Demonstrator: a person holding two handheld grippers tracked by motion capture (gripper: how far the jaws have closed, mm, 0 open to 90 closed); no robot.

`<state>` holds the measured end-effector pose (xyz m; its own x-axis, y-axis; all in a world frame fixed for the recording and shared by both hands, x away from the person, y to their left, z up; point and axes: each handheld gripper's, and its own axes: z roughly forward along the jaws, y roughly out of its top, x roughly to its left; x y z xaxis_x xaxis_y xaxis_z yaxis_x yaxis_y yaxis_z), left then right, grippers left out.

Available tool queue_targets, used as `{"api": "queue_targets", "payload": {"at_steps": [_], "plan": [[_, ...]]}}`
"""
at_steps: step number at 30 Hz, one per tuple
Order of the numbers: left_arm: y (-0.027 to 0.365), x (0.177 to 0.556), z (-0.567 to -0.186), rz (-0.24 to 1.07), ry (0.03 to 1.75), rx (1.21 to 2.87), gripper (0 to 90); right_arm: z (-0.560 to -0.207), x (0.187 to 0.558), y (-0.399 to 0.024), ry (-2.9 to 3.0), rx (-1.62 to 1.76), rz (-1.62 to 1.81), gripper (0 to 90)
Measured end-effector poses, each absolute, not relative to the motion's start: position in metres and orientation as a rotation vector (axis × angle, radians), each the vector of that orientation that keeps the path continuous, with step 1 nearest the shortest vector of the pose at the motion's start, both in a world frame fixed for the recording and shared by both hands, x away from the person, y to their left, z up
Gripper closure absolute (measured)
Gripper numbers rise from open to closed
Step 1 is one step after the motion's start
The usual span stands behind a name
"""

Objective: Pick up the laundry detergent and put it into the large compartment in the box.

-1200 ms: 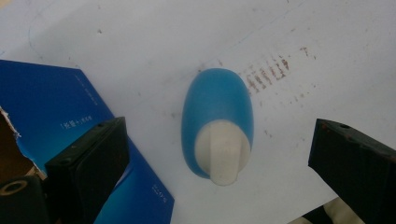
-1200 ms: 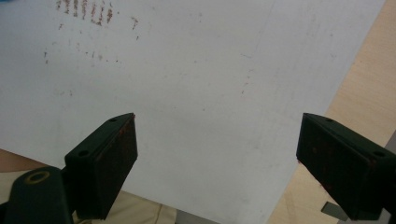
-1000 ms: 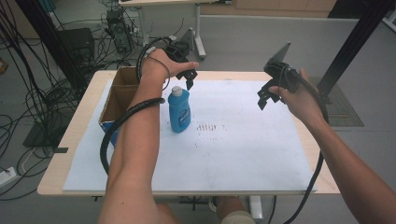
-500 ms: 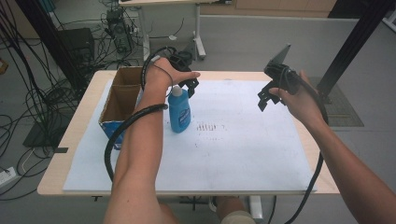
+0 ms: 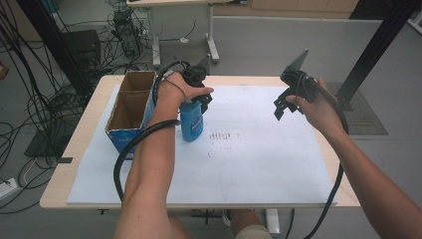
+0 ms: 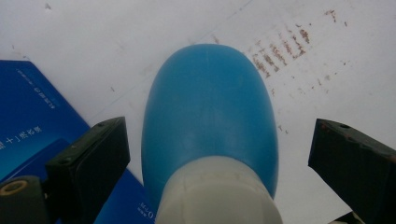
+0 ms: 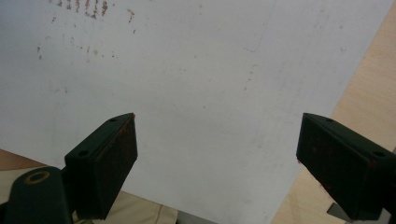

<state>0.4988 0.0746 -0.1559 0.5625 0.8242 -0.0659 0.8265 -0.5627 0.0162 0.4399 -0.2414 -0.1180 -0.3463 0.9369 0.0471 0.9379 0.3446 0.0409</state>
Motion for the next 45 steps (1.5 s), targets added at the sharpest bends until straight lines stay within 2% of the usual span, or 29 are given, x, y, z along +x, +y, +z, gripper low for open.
{"api": "queue_targets", "payload": {"at_steps": [45], "plan": [[0.0746, 0.4935, -0.1655, -0.045, 1.423, 2.746, 6.3, -0.1207, 0.4407, -0.2370, -2.565, -1.781, -0.088, 12.2]]}}
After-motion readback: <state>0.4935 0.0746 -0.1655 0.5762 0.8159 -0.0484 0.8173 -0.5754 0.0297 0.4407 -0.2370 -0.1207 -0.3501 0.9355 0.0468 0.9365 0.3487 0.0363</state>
